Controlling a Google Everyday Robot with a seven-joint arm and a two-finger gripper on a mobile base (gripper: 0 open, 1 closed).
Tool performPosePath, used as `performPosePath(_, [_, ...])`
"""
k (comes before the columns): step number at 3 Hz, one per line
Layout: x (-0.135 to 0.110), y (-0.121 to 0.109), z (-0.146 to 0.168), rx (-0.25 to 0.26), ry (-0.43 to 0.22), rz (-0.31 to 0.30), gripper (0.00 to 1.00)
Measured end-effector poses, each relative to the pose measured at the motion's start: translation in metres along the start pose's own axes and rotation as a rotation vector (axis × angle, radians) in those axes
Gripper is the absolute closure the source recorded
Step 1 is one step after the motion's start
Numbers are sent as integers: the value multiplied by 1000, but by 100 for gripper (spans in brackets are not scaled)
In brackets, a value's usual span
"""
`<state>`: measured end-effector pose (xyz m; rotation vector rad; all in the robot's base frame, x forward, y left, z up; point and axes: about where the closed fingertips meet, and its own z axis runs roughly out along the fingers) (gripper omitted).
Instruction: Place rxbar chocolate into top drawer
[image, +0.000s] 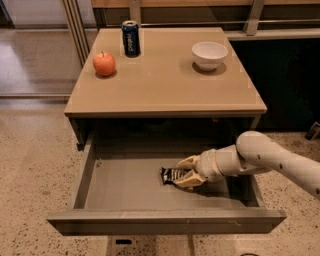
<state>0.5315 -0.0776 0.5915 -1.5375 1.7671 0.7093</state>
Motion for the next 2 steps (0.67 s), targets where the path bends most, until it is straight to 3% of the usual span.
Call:
performPosePath(1, [0,0,0,0,0,0,0])
performPosePath(2, [0,0,0,0,0,0,0])
